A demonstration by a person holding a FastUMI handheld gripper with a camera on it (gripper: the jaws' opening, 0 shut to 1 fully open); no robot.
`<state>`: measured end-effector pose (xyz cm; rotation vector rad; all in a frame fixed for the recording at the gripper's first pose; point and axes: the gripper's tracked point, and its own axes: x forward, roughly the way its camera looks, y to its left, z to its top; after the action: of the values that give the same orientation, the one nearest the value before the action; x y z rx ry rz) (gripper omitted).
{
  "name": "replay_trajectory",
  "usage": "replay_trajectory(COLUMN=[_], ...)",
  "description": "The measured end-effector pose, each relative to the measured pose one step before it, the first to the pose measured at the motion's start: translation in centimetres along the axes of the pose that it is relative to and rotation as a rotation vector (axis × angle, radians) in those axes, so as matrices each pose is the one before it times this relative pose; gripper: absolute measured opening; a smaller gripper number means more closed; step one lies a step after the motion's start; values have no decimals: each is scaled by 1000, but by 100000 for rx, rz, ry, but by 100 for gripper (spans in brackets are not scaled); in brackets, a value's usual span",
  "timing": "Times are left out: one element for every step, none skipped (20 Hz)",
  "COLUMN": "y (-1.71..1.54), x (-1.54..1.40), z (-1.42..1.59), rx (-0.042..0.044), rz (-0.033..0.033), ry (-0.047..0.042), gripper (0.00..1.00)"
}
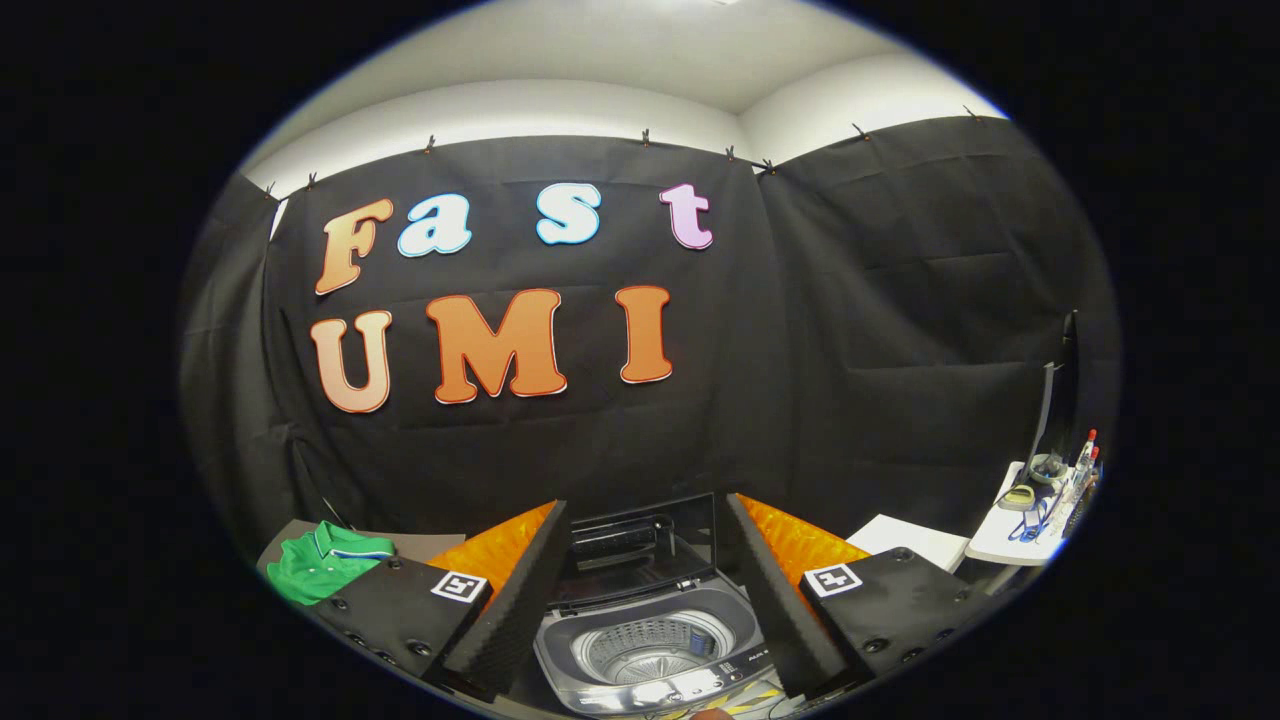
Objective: Put the clothes into the washing machine and then close the washing machine lid.
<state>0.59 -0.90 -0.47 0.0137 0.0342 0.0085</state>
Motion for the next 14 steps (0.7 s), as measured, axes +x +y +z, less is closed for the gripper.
replay_trajectory(y=[26, 57, 67, 170, 260, 248, 298, 289, 351, 494, 527, 402, 505, 479], x=[56, 162, 4, 95, 134, 76, 70, 29, 213, 124, 133, 128, 70, 203], z=[-104, -56, -22, -146, -92, -138, -48, -134, -152, -166, -41, -70, 3, -81], rx=[142, 35, -101, -209, -237, -143, -119, -166, -186, -205, -316, -428, -424, -241], rz=[38, 119, 242, 291, 446, 552, 553, 484, 660, 818, 851, 803, 730, 678], ry=[333, 353, 260, 362, 373, 372, 404, 518, 539, 404, 227, 224, 228, 299], gripper=[99, 99, 99, 99, 99, 99, 99, 99, 99, 99, 99, 99, 99, 99])
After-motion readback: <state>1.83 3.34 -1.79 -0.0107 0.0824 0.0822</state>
